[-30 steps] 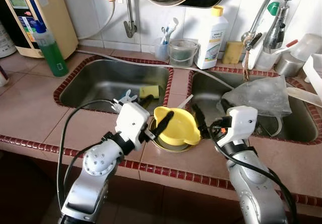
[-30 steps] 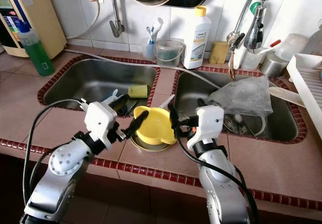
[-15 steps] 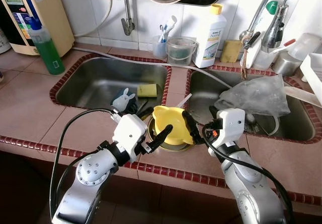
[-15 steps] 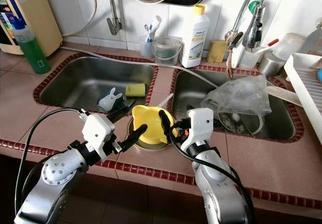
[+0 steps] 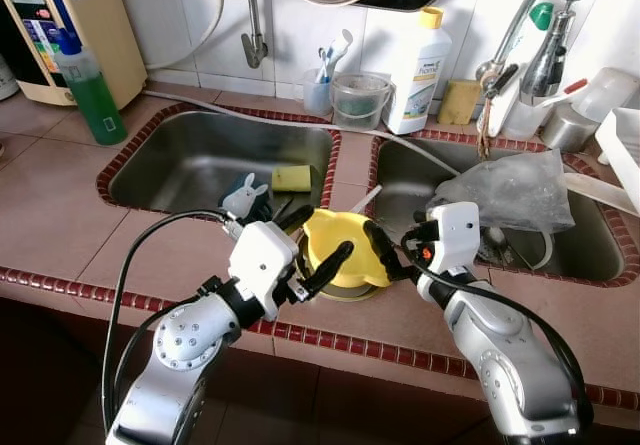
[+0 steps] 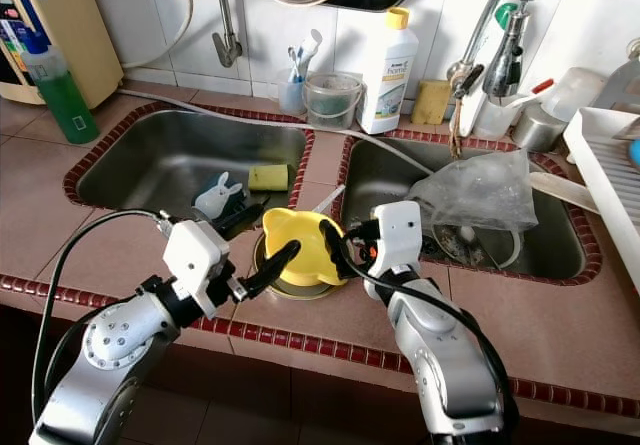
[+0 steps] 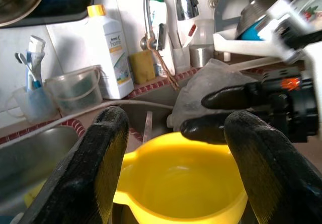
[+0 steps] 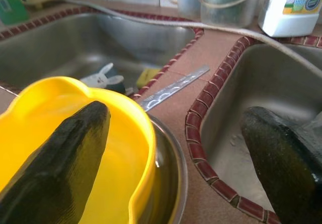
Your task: Kitchen organization
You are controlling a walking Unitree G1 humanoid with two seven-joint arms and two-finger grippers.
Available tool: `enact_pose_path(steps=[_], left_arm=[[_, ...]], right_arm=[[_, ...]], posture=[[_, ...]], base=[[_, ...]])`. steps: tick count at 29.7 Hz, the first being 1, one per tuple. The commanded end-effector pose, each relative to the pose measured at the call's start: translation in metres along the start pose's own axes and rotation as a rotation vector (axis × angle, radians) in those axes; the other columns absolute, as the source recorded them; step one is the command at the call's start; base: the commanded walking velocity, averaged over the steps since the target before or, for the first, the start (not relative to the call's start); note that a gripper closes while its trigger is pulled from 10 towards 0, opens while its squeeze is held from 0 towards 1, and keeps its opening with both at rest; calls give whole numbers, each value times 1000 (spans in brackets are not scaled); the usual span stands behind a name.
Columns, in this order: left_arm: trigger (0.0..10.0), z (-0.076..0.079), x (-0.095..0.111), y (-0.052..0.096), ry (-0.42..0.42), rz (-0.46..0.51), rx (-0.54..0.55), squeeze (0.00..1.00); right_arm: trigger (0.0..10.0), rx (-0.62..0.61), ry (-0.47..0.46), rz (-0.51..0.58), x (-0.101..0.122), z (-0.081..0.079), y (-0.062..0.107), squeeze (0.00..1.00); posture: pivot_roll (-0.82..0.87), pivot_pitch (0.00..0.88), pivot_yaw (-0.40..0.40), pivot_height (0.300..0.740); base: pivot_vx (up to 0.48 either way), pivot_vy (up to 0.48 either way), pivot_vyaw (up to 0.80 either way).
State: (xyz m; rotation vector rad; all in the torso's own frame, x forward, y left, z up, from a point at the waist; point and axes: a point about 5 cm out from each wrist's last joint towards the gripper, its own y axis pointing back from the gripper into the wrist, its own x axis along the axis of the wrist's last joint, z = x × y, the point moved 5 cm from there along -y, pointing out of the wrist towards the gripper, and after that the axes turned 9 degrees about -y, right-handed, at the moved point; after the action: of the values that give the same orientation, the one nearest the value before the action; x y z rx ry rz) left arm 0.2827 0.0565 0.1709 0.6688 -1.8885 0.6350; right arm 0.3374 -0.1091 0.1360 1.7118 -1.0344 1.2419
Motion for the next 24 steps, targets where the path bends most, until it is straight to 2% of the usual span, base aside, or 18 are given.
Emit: enact_pose_path(steps=[1,10,11,18,19,20,21,22,24], left_arm=[[10000,2,8,-2,-5,22,-3,0],[10000,2,11,-5,0,34,9,0],[10000,1,12,-5,3,37,15,0],[10000,0,15,-8,8,47,25,0],[10000,0,16,-9,9,48,27,0],[10000,0,16,-9,9,48,27,0],[10000,-1,16,-10,8,51,31,0],[10000,-2,17,-10,9,54,35,0],[10000,-2,17,-10,10,54,37,0]], right_arm=[[10000,-1,18,-20,1,4,-4,0],[10000,34,90,-70,0,6,-15,0],[10000,63,89,-101,-3,3,-16,0],[10000,147,133,-128,-5,-7,-20,0],[9333,167,133,-132,-6,-11,-20,0],[9333,167,133,-132,-6,-11,-20,0],[8667,171,139,-140,-6,-11,-20,0],[3882,173,141,-142,-7,-12,-20,0],[3647,175,140,-143,-7,-12,-20,0]], posture=[[-48,27,-52,740],[-45,29,-65,740],[-44,32,-68,740],[-43,43,-74,740],[-43,44,-73,740],[-43,44,-73,740],[-43,47,-73,740],[-42,49,-73,740],[-42,49,-73,740]], base=[[0,0,0],[0,0,0],[0,0,0],[0,0,0],[0,0,0],[0,0,0],[0,0,0],[0,0,0],[0,0,0]])
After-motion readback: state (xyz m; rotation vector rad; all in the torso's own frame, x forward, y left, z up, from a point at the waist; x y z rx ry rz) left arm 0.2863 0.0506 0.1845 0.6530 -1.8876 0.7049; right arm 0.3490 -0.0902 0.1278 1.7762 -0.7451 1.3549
